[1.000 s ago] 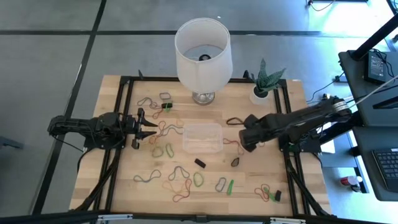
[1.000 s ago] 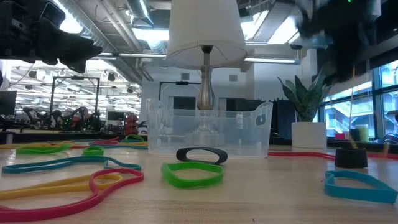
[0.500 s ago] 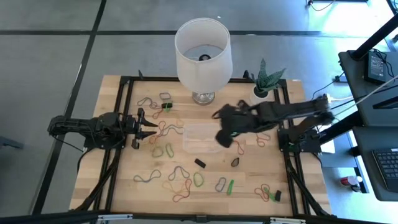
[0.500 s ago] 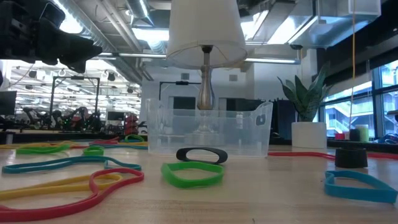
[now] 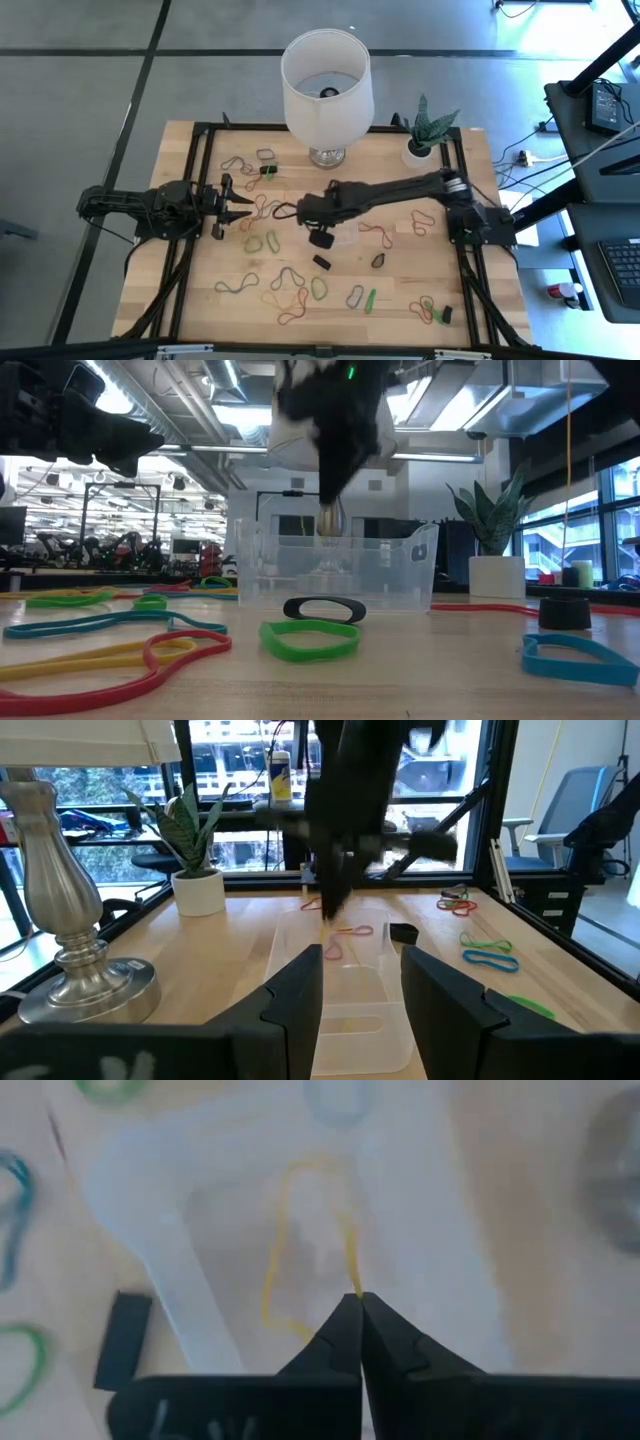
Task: Pick and place rubber bands into bin
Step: Put the yellow rubber band into the container
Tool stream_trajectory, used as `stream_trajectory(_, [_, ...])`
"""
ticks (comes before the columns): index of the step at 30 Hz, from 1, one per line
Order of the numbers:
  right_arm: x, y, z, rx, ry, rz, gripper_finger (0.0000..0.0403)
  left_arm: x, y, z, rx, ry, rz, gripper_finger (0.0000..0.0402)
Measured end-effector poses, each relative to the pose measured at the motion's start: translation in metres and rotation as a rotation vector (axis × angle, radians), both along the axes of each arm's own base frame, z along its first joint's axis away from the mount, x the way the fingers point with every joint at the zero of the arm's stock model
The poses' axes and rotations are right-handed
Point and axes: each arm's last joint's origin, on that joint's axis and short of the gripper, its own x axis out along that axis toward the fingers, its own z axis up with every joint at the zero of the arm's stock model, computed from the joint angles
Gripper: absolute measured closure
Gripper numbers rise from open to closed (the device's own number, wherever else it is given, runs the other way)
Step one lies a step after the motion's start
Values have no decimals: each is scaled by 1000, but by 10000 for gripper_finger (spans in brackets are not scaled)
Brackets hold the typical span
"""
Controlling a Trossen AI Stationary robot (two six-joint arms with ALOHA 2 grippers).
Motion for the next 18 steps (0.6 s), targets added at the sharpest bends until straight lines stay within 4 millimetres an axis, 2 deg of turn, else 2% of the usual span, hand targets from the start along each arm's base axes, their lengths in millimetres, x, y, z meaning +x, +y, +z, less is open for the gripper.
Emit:
stream_trajectory(4, [12,-7,-38,82,86,9,403,0,0,0,0,0,0,270])
stream_trajectory(7, [16,-10,-55,87,123,1,401,0,0,0,0,0,0,270])
stream_trajectory(11, [17,-13,-62,116,140,-2,388,0,0,0,0,0,0,270])
stream_trajectory(18, [16,-13,-58,142,143,-6,350,0,0,0,0,0,0,270])
